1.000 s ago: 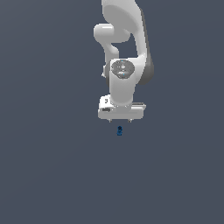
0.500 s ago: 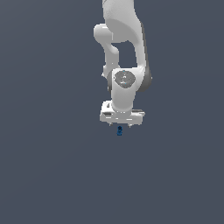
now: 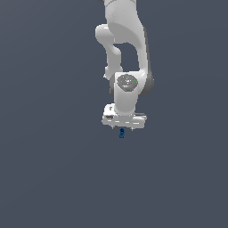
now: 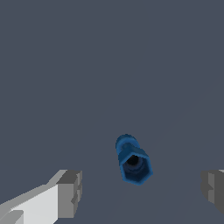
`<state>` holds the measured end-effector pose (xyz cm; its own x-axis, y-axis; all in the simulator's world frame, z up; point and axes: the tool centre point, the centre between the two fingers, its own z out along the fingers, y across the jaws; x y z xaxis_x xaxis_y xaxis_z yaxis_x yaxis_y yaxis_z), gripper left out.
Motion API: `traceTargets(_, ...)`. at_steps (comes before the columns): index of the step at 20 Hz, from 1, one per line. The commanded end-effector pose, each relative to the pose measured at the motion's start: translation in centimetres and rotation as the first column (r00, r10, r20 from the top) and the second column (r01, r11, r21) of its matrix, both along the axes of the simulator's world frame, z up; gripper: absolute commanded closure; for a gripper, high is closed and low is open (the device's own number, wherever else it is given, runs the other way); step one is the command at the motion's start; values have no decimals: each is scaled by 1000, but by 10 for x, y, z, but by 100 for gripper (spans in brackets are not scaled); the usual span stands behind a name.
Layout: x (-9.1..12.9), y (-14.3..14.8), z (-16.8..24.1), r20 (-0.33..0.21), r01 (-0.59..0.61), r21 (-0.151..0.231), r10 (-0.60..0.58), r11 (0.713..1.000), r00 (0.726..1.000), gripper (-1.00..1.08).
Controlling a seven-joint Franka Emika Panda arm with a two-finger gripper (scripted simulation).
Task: Pick up the object and move it to a goal position.
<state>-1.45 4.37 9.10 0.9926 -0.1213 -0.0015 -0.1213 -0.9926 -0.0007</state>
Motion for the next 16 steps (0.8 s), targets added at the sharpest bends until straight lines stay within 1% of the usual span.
traceTargets(1, 0, 0, -6, 0, 1, 0, -1, 1000, 1000, -92)
traceTargets(9, -1, 0, -42, 1, 2, -1, -2, 1000, 1000, -92)
traceTargets(14, 0, 0, -48, 1, 3, -1, -3, 1000, 1000, -92)
traceTargets(15, 0, 0, -48, 1, 3, -1, -3, 1000, 1000, 108)
traceTargets(16, 0, 0, -48, 1, 3, -1, -3, 1000, 1000, 108)
